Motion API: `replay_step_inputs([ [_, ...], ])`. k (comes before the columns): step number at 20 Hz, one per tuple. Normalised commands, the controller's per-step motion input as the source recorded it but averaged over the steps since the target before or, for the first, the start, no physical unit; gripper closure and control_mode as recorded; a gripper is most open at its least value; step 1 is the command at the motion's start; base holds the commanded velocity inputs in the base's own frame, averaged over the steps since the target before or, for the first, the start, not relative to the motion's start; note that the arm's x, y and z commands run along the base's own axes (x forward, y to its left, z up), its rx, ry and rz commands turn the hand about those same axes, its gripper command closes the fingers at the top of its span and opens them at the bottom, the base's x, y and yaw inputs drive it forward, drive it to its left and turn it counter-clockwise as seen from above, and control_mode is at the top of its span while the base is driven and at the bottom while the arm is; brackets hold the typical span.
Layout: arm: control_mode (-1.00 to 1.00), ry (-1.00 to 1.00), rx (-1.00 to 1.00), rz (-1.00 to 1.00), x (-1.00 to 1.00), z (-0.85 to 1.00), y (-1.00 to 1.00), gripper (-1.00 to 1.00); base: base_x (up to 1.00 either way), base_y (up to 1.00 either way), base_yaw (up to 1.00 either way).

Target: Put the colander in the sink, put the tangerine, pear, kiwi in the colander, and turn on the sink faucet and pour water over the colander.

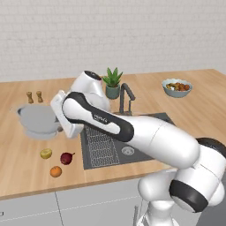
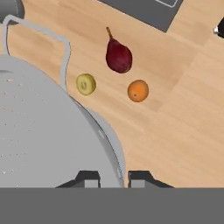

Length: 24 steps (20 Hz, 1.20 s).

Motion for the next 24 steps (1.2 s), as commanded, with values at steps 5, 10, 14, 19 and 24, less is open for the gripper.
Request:
replay_step_inputs([
  [5, -1.00, 0.13, 0.00, 0.00, -0.36, 0.11, -0.63, 1.00, 0.00, 0.00, 0.00],
  [10, -1.00, 0.04, 0.00, 0.00, -0.31, 0.00, -0.89, 1.00, 0.00, 0.00, 0.00],
  [14, -1.00, 0.00, 0.00, 0.00, -0.28, 0.00, -1.00, 1.00, 0.00, 0.00, 0.00],
  [19, -1.00, -0.03, 0.00, 0.03, -0.20, -0.03, -0.98, 1.00, 0.00, 0.00, 0.00],
  [24, -1.00, -0.08, 0.00, 0.11, -0.14, -0.09, -0.96, 1.00, 0.00, 0.00, 0.00],
])
